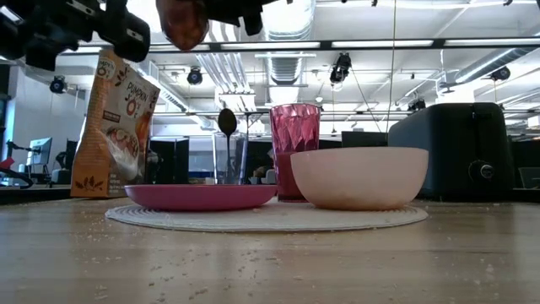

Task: Arrange a breakfast setting
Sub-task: Put the apple to the top of the pink plate

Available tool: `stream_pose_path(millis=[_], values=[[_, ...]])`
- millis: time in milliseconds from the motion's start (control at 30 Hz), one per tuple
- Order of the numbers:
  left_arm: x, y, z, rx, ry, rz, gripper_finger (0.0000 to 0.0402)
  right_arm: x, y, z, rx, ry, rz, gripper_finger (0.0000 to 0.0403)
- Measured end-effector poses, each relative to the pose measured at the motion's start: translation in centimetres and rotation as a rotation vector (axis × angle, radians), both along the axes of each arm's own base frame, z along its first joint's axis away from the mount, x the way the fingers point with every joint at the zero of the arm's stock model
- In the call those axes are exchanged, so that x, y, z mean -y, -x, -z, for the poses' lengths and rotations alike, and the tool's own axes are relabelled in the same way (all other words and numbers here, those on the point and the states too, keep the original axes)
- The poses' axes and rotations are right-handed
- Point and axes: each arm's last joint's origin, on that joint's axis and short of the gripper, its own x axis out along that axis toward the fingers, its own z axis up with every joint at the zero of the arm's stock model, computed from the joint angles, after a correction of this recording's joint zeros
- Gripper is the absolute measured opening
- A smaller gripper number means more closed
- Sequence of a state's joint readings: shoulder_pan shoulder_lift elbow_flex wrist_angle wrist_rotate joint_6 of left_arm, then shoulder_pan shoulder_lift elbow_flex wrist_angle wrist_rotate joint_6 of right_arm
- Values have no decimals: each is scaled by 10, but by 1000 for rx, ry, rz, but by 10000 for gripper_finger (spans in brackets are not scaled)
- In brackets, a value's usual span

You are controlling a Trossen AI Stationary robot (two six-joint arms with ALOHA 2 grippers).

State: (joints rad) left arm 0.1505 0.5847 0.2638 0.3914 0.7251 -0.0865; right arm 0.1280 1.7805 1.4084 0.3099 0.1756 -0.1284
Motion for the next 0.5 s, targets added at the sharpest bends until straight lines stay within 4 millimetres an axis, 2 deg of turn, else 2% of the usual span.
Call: stream_pose_path(millis=[233, 500], values=[[-3, -7, 12, -54, -21, -101, 172, 3, -1, -5, 15, 13, 4, 185], [-6, -14, 16, -73, -29, -144, 210, 5, -1, -4, -4, 3, 11, 185]])
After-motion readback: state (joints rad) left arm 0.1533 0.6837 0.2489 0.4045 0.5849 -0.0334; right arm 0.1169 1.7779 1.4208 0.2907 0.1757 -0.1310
